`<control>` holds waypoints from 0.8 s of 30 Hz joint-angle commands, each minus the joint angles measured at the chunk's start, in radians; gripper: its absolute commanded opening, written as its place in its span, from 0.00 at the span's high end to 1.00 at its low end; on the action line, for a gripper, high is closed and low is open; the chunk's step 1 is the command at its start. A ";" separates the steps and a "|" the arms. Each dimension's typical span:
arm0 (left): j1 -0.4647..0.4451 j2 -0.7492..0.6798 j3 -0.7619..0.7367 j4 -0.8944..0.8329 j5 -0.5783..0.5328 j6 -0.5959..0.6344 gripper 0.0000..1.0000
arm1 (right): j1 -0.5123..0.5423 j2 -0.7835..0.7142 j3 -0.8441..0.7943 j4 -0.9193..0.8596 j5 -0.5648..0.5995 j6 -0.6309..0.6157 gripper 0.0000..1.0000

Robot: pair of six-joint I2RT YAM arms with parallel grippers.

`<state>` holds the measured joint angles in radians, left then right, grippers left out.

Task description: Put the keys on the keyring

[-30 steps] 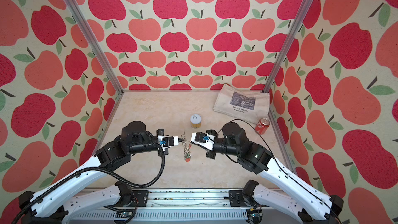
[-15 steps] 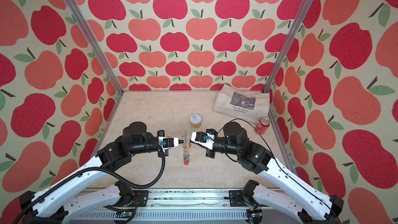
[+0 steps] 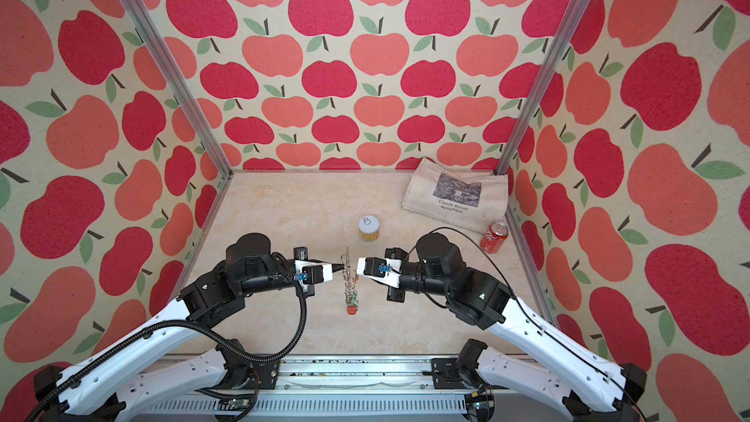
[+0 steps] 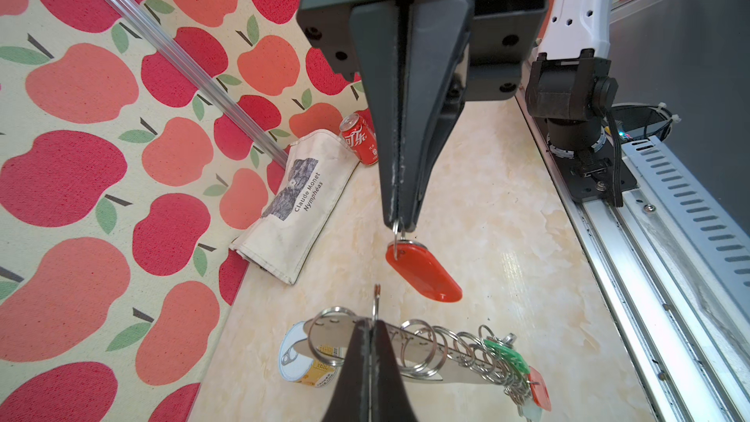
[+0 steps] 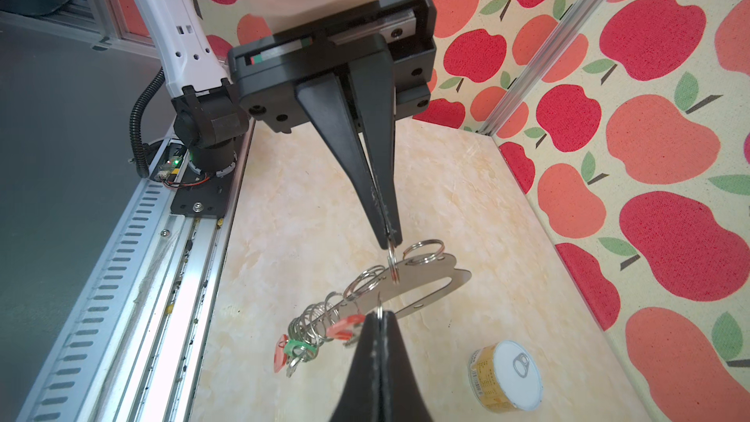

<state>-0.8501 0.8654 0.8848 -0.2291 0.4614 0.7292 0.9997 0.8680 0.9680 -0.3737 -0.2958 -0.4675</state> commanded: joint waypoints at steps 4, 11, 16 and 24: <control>0.004 -0.016 -0.008 0.052 0.037 0.012 1.00 | 0.011 0.011 -0.006 -0.011 0.029 -0.019 1.00; 0.005 -0.014 -0.009 0.063 0.054 -0.001 1.00 | 0.010 0.012 -0.003 0.011 0.020 -0.013 1.00; 0.006 -0.014 -0.012 0.070 0.063 -0.008 1.00 | 0.011 0.015 0.001 0.020 0.011 -0.007 1.00; 0.005 -0.003 -0.014 0.070 0.065 -0.013 1.00 | 0.011 0.007 0.014 0.032 0.014 0.003 1.00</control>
<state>-0.8501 0.8639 0.8814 -0.2035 0.4965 0.7250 1.0016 0.8795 0.9680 -0.3630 -0.2787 -0.4709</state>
